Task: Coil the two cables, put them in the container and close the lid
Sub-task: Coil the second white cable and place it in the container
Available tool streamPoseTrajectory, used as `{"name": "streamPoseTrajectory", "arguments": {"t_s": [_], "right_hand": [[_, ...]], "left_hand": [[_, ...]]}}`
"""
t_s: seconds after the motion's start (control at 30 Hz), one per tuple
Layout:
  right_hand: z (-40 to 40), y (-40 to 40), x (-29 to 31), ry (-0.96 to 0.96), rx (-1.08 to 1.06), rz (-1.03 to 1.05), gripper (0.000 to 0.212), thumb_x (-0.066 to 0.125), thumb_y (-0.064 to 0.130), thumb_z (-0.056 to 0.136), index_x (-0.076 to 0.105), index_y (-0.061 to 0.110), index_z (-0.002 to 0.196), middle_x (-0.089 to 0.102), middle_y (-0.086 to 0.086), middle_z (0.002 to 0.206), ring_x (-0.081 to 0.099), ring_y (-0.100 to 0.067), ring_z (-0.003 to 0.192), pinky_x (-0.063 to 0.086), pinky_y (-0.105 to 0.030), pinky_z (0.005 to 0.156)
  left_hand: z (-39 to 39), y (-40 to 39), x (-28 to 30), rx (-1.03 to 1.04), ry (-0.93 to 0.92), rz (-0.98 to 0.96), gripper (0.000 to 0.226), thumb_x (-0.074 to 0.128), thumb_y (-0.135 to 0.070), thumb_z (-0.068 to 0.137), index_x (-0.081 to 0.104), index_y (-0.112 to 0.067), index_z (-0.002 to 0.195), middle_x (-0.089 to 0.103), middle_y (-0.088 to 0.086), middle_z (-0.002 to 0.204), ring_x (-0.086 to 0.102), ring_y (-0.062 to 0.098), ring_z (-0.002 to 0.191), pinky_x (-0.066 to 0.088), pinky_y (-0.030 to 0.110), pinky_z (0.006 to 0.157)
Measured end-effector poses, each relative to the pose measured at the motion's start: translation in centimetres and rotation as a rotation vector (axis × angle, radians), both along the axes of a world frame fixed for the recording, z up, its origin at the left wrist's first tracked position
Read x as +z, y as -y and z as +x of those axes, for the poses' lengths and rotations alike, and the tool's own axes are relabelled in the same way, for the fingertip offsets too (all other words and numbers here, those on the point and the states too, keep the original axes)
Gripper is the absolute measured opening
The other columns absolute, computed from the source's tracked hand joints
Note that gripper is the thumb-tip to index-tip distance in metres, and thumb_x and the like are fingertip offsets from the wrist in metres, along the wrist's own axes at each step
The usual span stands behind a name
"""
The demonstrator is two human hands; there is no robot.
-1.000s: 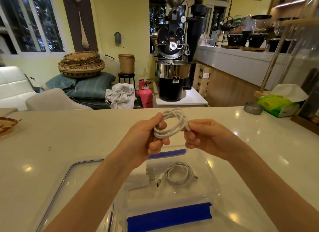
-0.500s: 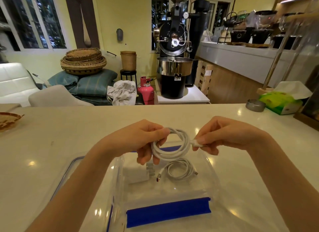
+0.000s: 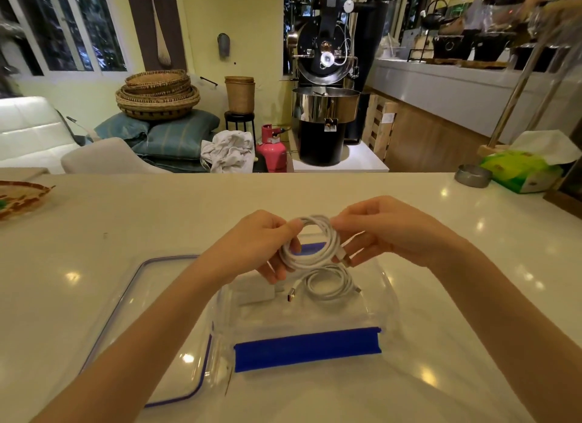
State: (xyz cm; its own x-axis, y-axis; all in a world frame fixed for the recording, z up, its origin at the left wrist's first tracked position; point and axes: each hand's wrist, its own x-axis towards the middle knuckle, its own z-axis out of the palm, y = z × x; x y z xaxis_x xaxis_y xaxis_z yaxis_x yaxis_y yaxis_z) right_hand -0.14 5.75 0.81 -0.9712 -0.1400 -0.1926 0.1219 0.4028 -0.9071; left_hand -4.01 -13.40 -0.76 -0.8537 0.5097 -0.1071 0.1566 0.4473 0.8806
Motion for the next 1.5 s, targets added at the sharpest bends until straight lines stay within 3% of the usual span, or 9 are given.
{"name": "streamPoseTrajectory", "arguments": {"t_s": [0.33,0.47,0.57,0.77,0.9,1.0,1.13,1.37,1.5], "right_hand": [[0.6,2.9,-2.0,0.209,0.059,0.244,0.016,0.06,0.012,0.084,0.067,-0.001,0.091,0.074,-0.014,0.077,0.071,-0.019,0.063,0.06,-0.027,0.064],[0.5,3.7,-2.5,0.249,0.09,0.367,0.016,0.06,0.008,0.083,0.067,-0.004,0.089,0.071,-0.012,0.072,0.068,-0.012,0.055,0.059,-0.023,0.057],[0.4,4.2,-3.0,0.245,0.1,0.457,0.011,0.061,0.011,0.082,0.068,0.002,0.083,0.069,-0.006,0.068,0.065,-0.01,0.055,0.057,-0.021,0.059],[0.2,4.7,-3.4,0.233,0.091,0.493,0.012,0.06,0.011,0.083,0.067,0.001,0.084,0.067,-0.005,0.067,0.063,-0.012,0.058,0.056,-0.023,0.062],[0.1,5.0,-3.8,0.204,0.085,0.51,0.013,0.06,0.011,0.083,0.068,0.0,0.085,0.066,-0.005,0.066,0.063,-0.011,0.056,0.056,-0.023,0.062],[0.0,5.2,-4.1,0.181,0.085,0.527,0.012,0.061,0.012,0.082,0.068,0.002,0.082,0.066,-0.004,0.065,0.063,-0.01,0.054,0.055,-0.021,0.057],[0.1,5.1,-3.8,0.151,0.072,0.489,0.014,0.063,0.013,0.081,0.067,0.0,0.084,0.067,-0.008,0.067,0.065,-0.015,0.057,0.058,-0.025,0.06],[0.2,5.3,-3.3,0.081,0.058,0.454,0.02,0.065,0.019,0.08,0.066,-0.001,0.085,0.068,-0.008,0.063,0.065,-0.012,0.048,0.057,-0.022,0.05],[0.0,5.5,-2.7,0.029,0.055,0.478,0.018,0.063,0.024,0.082,0.065,0.006,0.08,0.068,-0.004,0.063,0.065,-0.011,0.049,0.055,-0.021,0.05]], "left_hand": [[1.4,1.7,-1.7,-0.016,0.038,-0.255,0.028,0.044,-0.026,0.093,0.061,-0.003,0.093,0.064,0.01,0.068,0.062,0.009,0.045,0.053,0.019,0.046],[2.1,1.3,-2.1,-0.087,-0.199,-0.525,0.033,0.042,-0.026,0.095,0.063,-0.003,0.085,0.063,0.009,0.071,0.059,0.014,0.058,0.049,0.023,0.055],[2.7,1.0,-2.3,-0.122,-0.314,-0.701,0.034,0.04,-0.026,0.095,0.05,-0.014,0.065,0.048,-0.002,0.061,0.044,0.007,0.054,0.037,0.019,0.055],[3.1,0.7,-2.4,-0.137,-0.432,-0.921,0.025,0.038,-0.028,0.095,0.056,-0.011,0.092,0.042,-0.004,0.066,0.052,0.017,0.076,0.045,0.032,0.074],[3.4,0.3,-2.2,-0.208,-0.47,-1.06,0.026,0.038,-0.021,0.094,0.054,-0.01,0.111,0.053,0.004,0.092,0.047,0.017,0.082,0.04,0.029,0.075],[2.9,0.2,-2.4,-0.214,-0.391,-1.072,0.027,0.042,-0.019,0.093,0.052,-0.008,0.116,0.059,0.009,0.114,0.055,0.02,0.097,0.044,0.029,0.083],[2.4,0.1,-2.8,-0.201,-0.389,-1.078,0.028,0.049,-0.016,0.091,0.052,-0.007,0.118,0.06,0.011,0.117,0.057,0.022,0.105,0.045,0.031,0.091],[2.8,0.3,-2.4,-0.134,-0.5,-1.072,0.025,0.052,-0.022,0.091,0.058,-0.007,0.111,0.063,0.01,0.108,0.059,0.022,0.099,0.043,0.029,0.086],[3.3,1.4,-1.2,-0.16,-0.515,-0.938,0.026,0.048,-0.026,0.092,0.061,-0.006,0.104,0.048,0.0,0.073,0.058,0.02,0.081,0.048,0.03,0.078]]}}
